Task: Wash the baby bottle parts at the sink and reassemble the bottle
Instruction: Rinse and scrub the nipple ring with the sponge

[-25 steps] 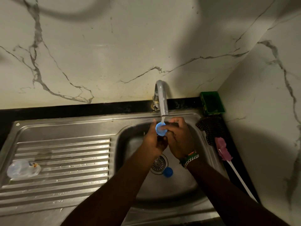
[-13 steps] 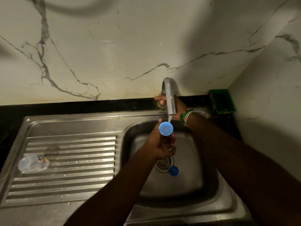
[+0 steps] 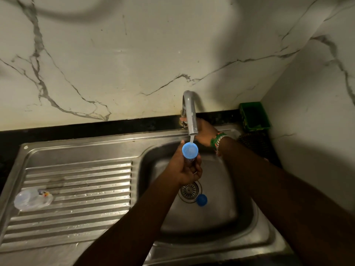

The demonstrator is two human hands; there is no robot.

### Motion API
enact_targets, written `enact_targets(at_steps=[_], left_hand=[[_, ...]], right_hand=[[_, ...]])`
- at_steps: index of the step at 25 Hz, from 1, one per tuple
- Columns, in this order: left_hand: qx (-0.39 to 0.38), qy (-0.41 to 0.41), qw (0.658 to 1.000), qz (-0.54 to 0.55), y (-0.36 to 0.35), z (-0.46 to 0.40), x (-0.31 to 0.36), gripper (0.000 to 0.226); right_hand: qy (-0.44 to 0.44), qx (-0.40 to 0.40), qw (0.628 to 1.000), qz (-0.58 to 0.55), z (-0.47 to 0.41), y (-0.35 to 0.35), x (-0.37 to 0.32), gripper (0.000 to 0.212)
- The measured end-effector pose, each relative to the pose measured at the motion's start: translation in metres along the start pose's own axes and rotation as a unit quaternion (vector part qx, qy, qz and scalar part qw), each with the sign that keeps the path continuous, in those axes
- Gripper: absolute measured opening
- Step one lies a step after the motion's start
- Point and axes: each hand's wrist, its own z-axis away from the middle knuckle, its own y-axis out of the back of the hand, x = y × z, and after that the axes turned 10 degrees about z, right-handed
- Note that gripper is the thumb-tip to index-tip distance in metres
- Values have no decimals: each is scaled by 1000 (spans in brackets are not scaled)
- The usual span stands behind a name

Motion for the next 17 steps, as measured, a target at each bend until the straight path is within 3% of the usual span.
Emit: enact_targets(at_steps=[2,6,8,10,13,17], left_hand=[[-2,3,1000,1,0,2,1,49],[0,-7,1000,14,1,7,7,49],[2,-17,1000,23,0,9,9,51],[-1,-34,999,32,1,8,9,55],[-10,-62,997,36,-4,6,4,61],[-5,-94,995,18,-9,7,-11,57]], right_hand=[[20,-40,999,-1,-8,3,-7,48],[13,-14,999,-32,-18,6,-3,18],[-11,8,999,-30,-18,1,10,24],[-27,62,997,-42,-3,-4,11,35],[-10,224,973,-58,54,-14,-6,28],[27,242,969,-30,118,-26,-19,23]])
